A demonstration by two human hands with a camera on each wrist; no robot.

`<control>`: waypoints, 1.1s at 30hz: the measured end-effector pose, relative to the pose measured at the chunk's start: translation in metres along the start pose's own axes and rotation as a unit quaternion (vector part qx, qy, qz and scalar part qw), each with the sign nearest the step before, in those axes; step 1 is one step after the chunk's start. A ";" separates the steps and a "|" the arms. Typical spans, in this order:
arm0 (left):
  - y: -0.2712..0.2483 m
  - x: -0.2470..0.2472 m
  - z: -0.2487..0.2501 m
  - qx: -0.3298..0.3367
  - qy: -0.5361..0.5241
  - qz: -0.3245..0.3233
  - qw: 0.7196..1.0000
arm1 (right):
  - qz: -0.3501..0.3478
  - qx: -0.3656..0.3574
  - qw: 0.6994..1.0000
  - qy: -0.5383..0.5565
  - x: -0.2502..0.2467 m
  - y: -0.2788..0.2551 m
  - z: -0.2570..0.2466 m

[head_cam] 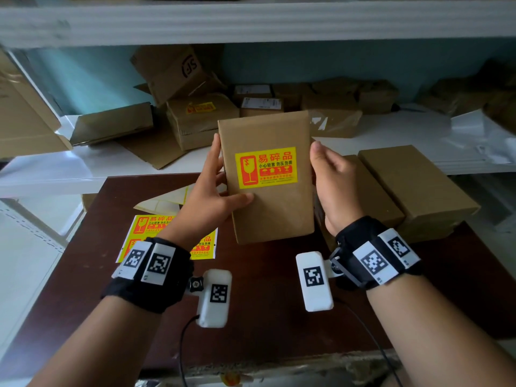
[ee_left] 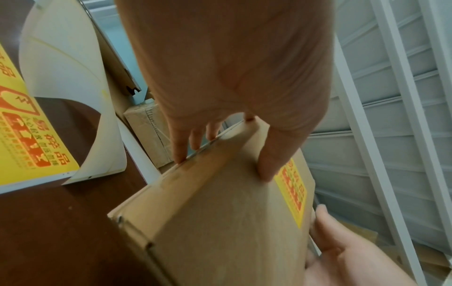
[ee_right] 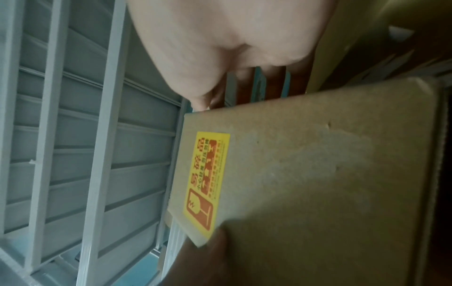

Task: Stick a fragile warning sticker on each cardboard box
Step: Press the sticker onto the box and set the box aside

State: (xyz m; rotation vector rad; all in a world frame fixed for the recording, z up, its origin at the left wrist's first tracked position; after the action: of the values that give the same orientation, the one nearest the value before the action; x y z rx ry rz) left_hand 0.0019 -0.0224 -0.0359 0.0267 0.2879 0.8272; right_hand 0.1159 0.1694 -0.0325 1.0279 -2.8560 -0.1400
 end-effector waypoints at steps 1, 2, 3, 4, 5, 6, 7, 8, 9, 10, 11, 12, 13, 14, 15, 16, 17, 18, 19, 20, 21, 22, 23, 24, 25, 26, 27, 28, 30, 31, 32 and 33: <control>0.001 0.000 0.001 0.004 0.002 0.005 1.000 | -0.012 -0.001 1.000 0.003 0.004 -0.001 0.000; 0.002 0.000 0.002 0.008 0.003 0.007 1.000 | -0.028 -0.003 1.000 0.003 0.009 -0.003 -0.001; 0.002 0.001 0.003 0.008 0.000 0.011 1.000 | -0.045 -0.012 0.999 0.001 0.014 -0.006 -0.002; 0.003 0.001 0.003 0.005 -0.010 0.021 1.000 | -0.062 -0.024 0.998 -0.007 0.020 -0.010 -0.005; 0.003 -0.001 0.003 0.001 -0.023 0.045 0.999 | -0.079 -0.037 0.996 -0.018 0.026 -0.013 -0.007; 0.004 -0.007 0.002 -0.006 -0.032 0.082 0.996 | -0.092 -0.049 0.994 -0.032 0.032 -0.016 -0.007; 0.003 -0.014 0.002 -0.013 -0.029 0.125 0.992 | -0.104 -0.062 0.992 -0.042 0.038 -0.019 -0.007; 0.003 -0.022 0.002 -0.018 -0.013 0.164 0.986 | -0.113 -0.072 0.990 -0.053 0.043 -0.022 -0.006; 0.002 -0.028 0.002 -0.022 0.006 0.192 0.981 | -0.122 -0.080 0.987 -0.060 0.047 -0.025 -0.005; 0.002 -0.031 0.001 -0.022 0.019 0.207 0.978 | -0.129 -0.084 0.986 -0.065 0.050 -0.027 -0.005; 0.002 -0.033 0.001 -0.022 0.025 0.212 0.977 | -0.133 -0.086 0.985 -0.068 0.051 -0.028 -0.005; 0.002 -0.034 -0.001 -0.021 0.024 0.211 0.977 | -0.132 -0.090 0.985 -0.069 0.051 -0.028 -0.004; 0.003 -0.034 -0.001 -0.019 0.021 0.206 0.978 | -0.132 -0.091 0.985 -0.068 0.051 -0.028 -0.004; 0.004 -0.034 -0.002 -0.017 0.017 0.201 0.979 | -0.133 -0.089 0.985 -0.068 0.050 -0.028 -0.004; 0.005 -0.033 -0.002 -0.012 0.011 0.196 0.980 | -0.134 -0.086 0.985 -0.070 0.049 -0.027 -0.003; 0.006 -0.032 -0.003 -0.007 0.003 0.191 0.981 | -0.133 -0.080 0.985 -0.071 0.048 -0.026 -0.001; 0.007 -0.031 -0.003 -0.004 -0.007 0.186 0.982 | -0.132 -0.073 0.986 -0.073 0.048 -0.026 0.001; 0.007 -0.030 -0.004 -0.001 -0.017 0.182 0.983 | -0.129 -0.066 0.986 -0.078 0.046 -0.025 0.003; 0.008 -0.029 -0.004 0.000 -0.024 0.177 0.984 | -0.125 -0.058 0.987 -0.084 0.045 -0.025 0.005; 0.009 -0.028 -0.005 0.001 -0.028 0.171 0.985 | -0.121 -0.051 0.987 -0.090 0.044 -0.025 0.006; 0.010 -0.027 -0.006 0.002 -0.030 0.163 0.986 | -0.119 -0.047 0.987 -0.094 0.044 -0.025 0.007; 0.011 -0.025 -0.007 0.002 -0.032 0.154 0.988 | -0.118 -0.047 0.988 -0.093 0.044 -0.025 0.007; 0.011 -0.023 -0.008 0.001 -0.033 0.144 0.989 | -0.115 -0.045 0.988 -0.091 0.043 -0.026 0.006; 0.011 -0.021 -0.010 -0.003 -0.032 0.136 0.990 | -0.107 -0.042 0.989 -0.087 0.041 -0.026 0.005; 0.010 -0.017 -0.010 -0.006 -0.032 0.129 0.991 | -0.096 -0.038 0.991 -0.081 0.038 -0.025 0.005; 0.009 -0.014 -0.008 -0.003 -0.031 0.124 0.992 | -0.082 -0.035 0.993 -0.075 0.034 -0.023 0.004; 0.006 -0.009 -0.003 0.008 -0.027 0.118 0.993 | -0.065 -0.032 0.994 -0.077 0.030 -0.021 0.003; 0.004 -0.004 0.003 0.025 -0.015 0.112 0.993 | -0.048 -0.029 0.995 -0.086 0.026 -0.017 0.003; -0.001 0.007 0.015 0.061 0.021 0.105 0.992 | -0.022 -0.022 0.993 -0.111 0.021 -0.015 0.003; -0.004 0.011 0.019 0.074 0.035 0.105 0.991 | -0.013 -0.019 0.993 -0.114 0.019 -0.014 0.004; -0.007 0.016 0.022 0.083 0.046 0.105 0.990 | -0.005 -0.020 0.994 -0.111 0.017 -0.013 0.005; -0.008 0.019 0.024 0.090 0.058 0.109 0.988 | 0.001 -0.023 0.994 -0.107 0.016 -0.013 0.005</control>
State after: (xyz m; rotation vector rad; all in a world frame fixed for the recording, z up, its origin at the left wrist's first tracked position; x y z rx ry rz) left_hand 0.0263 -0.0125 -0.0185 0.1818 0.4749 1.0197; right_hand 0.1109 0.1494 -0.0381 1.0611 -3.0264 -0.3344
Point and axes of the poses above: each hand's wrist, its own y-axis towards the middle knuckle, its own x-axis out of the palm, z = x × y, the point moved 9 cm from there along y, towards the middle knuckle, and after that the axes turned 1 degree about x, right-handed, at the moved point
